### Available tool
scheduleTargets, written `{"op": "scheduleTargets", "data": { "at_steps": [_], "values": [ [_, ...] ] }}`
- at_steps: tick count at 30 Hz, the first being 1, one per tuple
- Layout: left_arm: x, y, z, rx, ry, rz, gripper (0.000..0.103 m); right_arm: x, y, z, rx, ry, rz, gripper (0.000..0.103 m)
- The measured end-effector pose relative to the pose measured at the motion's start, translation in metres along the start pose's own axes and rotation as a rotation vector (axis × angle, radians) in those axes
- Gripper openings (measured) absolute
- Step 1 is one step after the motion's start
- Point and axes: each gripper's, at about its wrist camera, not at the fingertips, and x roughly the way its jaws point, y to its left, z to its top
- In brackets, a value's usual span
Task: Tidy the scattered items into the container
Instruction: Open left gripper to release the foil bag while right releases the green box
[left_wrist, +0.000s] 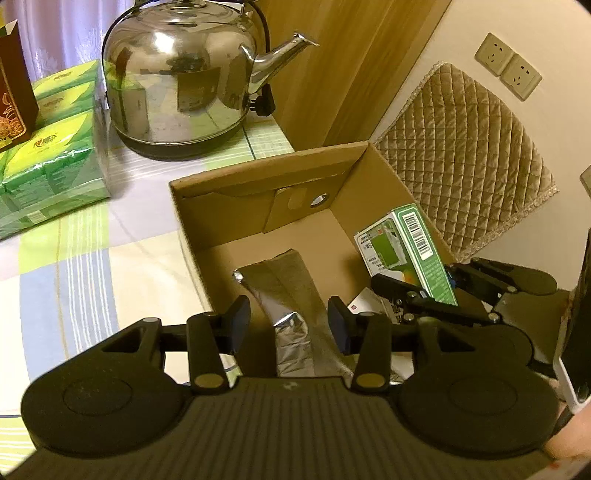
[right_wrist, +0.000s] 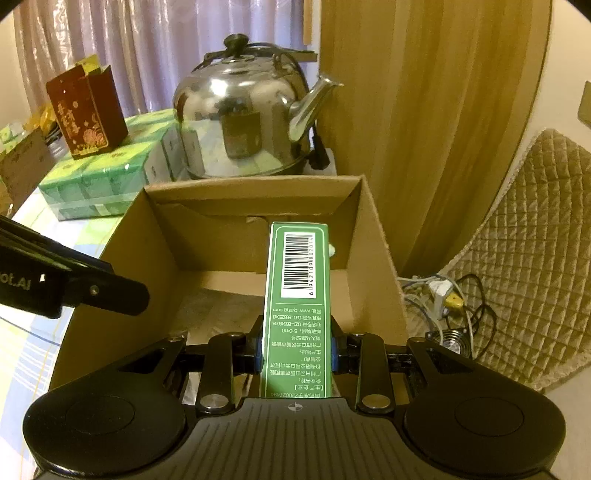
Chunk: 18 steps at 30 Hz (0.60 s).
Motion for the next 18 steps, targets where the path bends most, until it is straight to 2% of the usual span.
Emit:
{"op": "scheduleTargets", "data": {
  "at_steps": [18],
  "values": [
    [-0.014,0.014,-0.006,0.022,-0.021,-0.021,0.043,0.009,0.015,0.008,0.000,0.016,0.011,0.028]
  ]
}}
